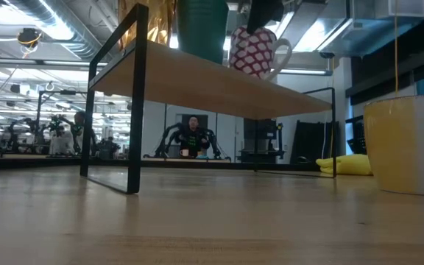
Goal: Stack small to large cups/mugs on shelf
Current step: Adjust the red patterned mug on the shelf
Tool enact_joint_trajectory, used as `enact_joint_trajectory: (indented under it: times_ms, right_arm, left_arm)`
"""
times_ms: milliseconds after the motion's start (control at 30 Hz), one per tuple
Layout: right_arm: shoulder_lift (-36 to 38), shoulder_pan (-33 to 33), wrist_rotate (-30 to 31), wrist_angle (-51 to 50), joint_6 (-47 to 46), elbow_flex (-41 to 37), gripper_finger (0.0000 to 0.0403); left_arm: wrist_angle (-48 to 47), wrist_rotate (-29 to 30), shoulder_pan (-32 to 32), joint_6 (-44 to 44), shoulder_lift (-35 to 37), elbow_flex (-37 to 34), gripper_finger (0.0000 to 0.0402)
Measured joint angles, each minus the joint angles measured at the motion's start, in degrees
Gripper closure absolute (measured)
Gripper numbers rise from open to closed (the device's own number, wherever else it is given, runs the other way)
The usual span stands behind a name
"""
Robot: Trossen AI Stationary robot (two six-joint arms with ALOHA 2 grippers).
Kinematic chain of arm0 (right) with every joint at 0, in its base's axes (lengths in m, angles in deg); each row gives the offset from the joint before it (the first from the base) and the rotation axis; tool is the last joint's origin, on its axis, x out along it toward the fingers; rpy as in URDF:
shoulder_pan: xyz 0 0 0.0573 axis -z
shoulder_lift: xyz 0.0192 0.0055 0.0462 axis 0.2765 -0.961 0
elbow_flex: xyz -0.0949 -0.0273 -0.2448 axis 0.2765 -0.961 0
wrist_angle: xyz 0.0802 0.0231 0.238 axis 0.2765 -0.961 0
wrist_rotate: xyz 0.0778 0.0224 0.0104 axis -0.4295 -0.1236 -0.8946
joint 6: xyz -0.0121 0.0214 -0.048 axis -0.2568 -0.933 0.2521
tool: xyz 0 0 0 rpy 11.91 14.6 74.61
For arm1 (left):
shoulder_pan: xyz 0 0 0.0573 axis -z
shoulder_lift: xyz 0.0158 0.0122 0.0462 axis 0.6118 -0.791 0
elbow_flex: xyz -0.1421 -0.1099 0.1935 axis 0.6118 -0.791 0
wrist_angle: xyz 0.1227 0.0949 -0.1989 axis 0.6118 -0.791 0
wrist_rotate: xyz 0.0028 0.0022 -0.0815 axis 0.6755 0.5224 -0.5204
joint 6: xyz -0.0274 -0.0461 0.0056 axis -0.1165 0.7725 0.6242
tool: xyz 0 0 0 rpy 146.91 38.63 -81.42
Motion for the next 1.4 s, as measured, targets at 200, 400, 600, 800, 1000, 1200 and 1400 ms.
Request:
enact_joint_trajectory:
  times_ms: [200, 400, 600, 800, 1000, 1200, 1400]
  right_arm:
    - [0.02, 0.00, 0.04, 0.16, 0.01, 0.00, 0.0347]
    - [0.02, 0.00, 0.00, 1.19, -0.45, 0.02, 0.0335]
    - [0.07, 0.02, -0.02, 2.45, -0.62, 0.02, 0.0334]
    - [0.08, 0.46, -0.07, 3.93, -0.64, 0.02, 0.0334]
    - [-0.25, 1.81, -0.88, 4.62, -0.61, 0.07, 0.0334]
    - [-2.24, 2.34, -3.06, 4.51, 0.74, 0.04, 0.0334]
    - [-2.71, 2.34, -3.08, 5.39, 1.20, 1.84, 0.0334]
  left_arm:
    - [0.00, 0.00, -0.01, -0.02, 0.00, 0.00, 0.0401]
    - [-0.02, -0.01, -0.01, -0.05, 0.00, 0.00, 0.0401]
    - [-0.15, -0.02, -0.01, -0.10, 0.00, 0.01, 0.0401]
    - [-0.87, -0.02, -0.05, -0.11, 0.00, 0.01, 0.0401]
    - [-1.04, -0.02, -0.05, -0.05, 0.20, 0.00, 0.0401]
    - [-1.20, 0.00, -0.03, 0.22, 0.76, 0.01, 0.0401]
    - [-1.22, -0.13, -0.03, 0.22, 1.49, 0.01, 0.0401]
